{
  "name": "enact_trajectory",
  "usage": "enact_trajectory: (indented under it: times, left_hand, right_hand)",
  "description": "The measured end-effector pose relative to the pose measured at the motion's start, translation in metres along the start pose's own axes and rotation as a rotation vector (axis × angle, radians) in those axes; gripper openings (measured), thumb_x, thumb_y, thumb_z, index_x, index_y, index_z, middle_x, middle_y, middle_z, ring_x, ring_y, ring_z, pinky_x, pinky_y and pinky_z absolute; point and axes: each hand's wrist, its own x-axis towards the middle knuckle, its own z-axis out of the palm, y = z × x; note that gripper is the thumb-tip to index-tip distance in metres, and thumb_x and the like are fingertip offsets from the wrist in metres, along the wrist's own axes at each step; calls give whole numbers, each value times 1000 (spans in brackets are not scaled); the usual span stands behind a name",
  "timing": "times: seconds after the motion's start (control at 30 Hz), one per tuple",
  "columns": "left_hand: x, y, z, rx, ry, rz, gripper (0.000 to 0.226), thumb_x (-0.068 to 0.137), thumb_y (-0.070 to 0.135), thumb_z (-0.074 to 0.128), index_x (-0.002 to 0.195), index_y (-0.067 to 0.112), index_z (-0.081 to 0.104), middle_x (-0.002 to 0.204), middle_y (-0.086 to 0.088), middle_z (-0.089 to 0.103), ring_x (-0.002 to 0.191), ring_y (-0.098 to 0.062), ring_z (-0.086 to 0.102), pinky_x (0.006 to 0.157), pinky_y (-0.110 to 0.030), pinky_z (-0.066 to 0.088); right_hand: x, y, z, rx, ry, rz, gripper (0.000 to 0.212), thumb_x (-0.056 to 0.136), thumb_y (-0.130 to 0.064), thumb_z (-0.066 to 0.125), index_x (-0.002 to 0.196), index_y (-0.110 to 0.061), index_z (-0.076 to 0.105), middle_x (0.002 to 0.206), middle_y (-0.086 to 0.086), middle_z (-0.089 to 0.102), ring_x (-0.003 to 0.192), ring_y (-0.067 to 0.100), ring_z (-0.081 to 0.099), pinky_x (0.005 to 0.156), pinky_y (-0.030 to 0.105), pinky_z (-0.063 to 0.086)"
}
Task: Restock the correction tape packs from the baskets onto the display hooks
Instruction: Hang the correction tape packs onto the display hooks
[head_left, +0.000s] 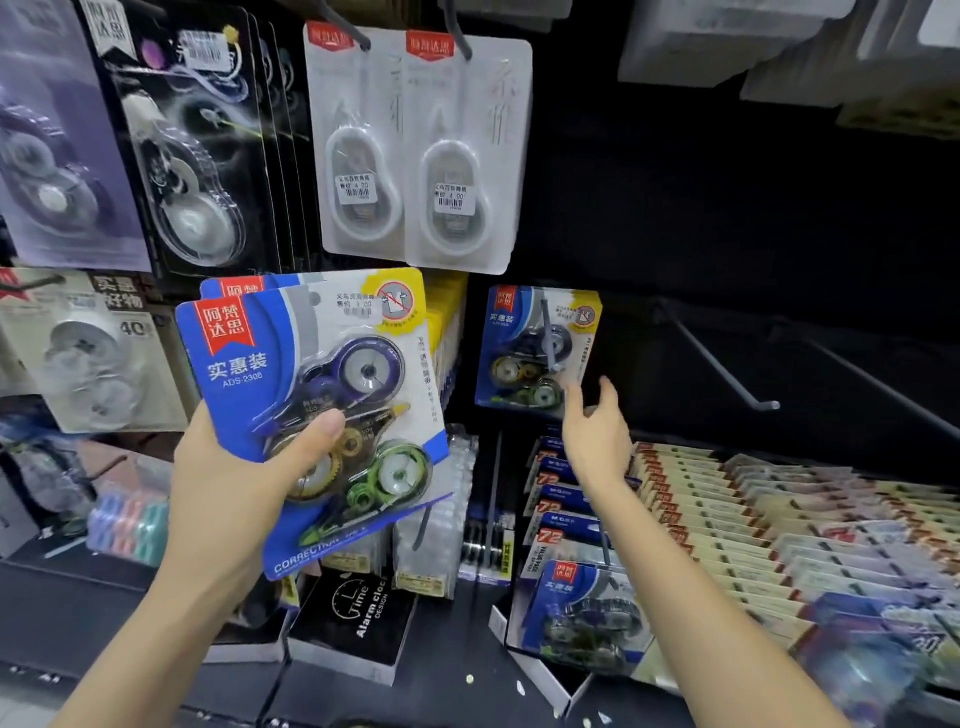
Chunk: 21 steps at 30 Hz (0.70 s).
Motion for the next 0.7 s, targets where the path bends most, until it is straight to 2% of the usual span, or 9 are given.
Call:
enact_trajectory:
  times: [0.07,0.13,0.17,0.27,0.33,0.43,0.53,0.63,0.7]
  left_hand:
    - [-2,-2,-1,-25,-74,-48,69,42,49,95,103,32,66,102,10,75,94,-13,72,78,-30,59]
    - [-7,-5,1,-18,-136,-95,86,26,60,93,102,29,68,100,8,76,90,-11,73,72,-27,58]
    - [-10,-7,4,-18,-166,-116,87,24,56,93,102,29,68,100,8,76,90,-13,73,73,-29,56]
    - [-22,-7,19,-22,-282,-144,84,22,49,93,100,31,68,100,6,76,89,-13,73,70,-25,56]
    - [-25,-7,27,-36,-318,-176,84,24,47,93,101,29,67,98,6,77,86,-13,73,68,-23,56]
    - [-18,-6,27,-75,-310,-255,91,29,70,89,105,27,66,105,4,75,93,-16,72,81,-37,56]
    - [-18,-3,27,-80,-318,-263,83,43,80,80,107,30,67,112,3,74,104,-19,70,92,-44,50]
    - [-24,-4,28,-57,-339,-245,53,69,60,80,107,27,67,108,5,75,99,-15,71,87,-38,50]
    - [-28,-5,28,-14,-353,-231,37,73,39,73,106,24,65,101,6,76,91,-12,72,81,-35,51]
  right_hand:
    - [-40,-7,-16,243,1,-97,38,101,-47,41,124,-21,57,100,-4,67,99,21,63,79,34,45]
    - [-87,-21,-37,425,-84,-220,27,96,-51,49,100,-29,62,86,-10,65,87,12,62,76,30,49]
    - [-109,-29,-48,433,-147,-280,26,88,-58,53,97,-35,61,86,-12,65,84,8,61,75,25,49]
    - [-149,-49,-64,318,-307,-331,42,69,-62,69,103,-48,52,98,-23,66,90,0,64,75,18,50]
    - [-150,-49,-64,413,-362,-239,49,71,-39,83,107,-40,50,102,-23,68,91,0,67,79,28,56]
    - [-135,-48,-68,513,-422,-192,43,80,-12,80,111,-26,55,104,-5,73,95,11,71,87,43,57]
    - [-128,-44,-73,546,-505,-172,40,83,-8,76,112,-23,53,107,-1,74,98,15,71,86,40,58]
    - [-129,-35,-77,554,-506,-162,38,82,-6,75,110,-21,54,104,-2,74,96,16,72,80,34,59]
    - [-132,-27,-80,581,-488,-160,39,80,-6,76,110,-20,55,105,-1,74,96,17,71,78,32,58]
